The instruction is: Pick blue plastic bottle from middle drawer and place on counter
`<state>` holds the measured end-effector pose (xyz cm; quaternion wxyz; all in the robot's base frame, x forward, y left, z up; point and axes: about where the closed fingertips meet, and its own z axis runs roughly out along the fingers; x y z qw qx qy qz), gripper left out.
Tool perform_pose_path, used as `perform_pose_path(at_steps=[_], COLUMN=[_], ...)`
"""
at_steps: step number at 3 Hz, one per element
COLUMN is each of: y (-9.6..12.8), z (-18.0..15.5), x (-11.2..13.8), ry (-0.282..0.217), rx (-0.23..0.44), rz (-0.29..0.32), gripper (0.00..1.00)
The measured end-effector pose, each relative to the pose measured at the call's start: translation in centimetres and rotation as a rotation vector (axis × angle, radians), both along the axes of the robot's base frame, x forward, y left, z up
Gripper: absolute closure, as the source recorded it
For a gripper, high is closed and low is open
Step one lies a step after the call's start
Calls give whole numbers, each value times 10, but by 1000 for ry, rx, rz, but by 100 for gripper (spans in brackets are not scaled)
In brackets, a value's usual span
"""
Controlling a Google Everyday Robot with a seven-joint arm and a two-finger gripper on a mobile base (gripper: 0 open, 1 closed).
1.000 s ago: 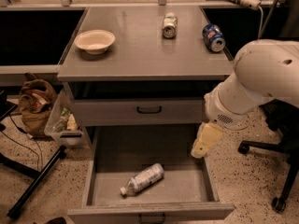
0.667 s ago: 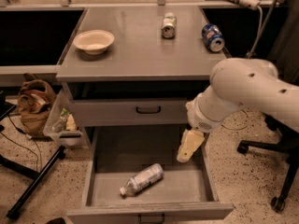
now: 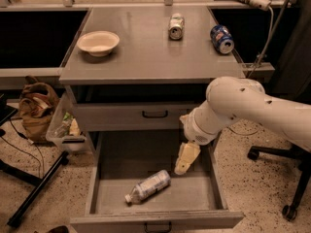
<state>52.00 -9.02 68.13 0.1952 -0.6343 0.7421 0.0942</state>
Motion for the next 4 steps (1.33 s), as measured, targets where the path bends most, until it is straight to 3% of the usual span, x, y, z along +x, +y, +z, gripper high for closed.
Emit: perform_pose_path(at_steps=[2,3,4], y=[8,36,51], z=[-13,-58,-108], x=[-2,-7,-12], ry=[2,27,14], rx=[-6,18,57], rz=[29,114,159], gripper=[0,0,0])
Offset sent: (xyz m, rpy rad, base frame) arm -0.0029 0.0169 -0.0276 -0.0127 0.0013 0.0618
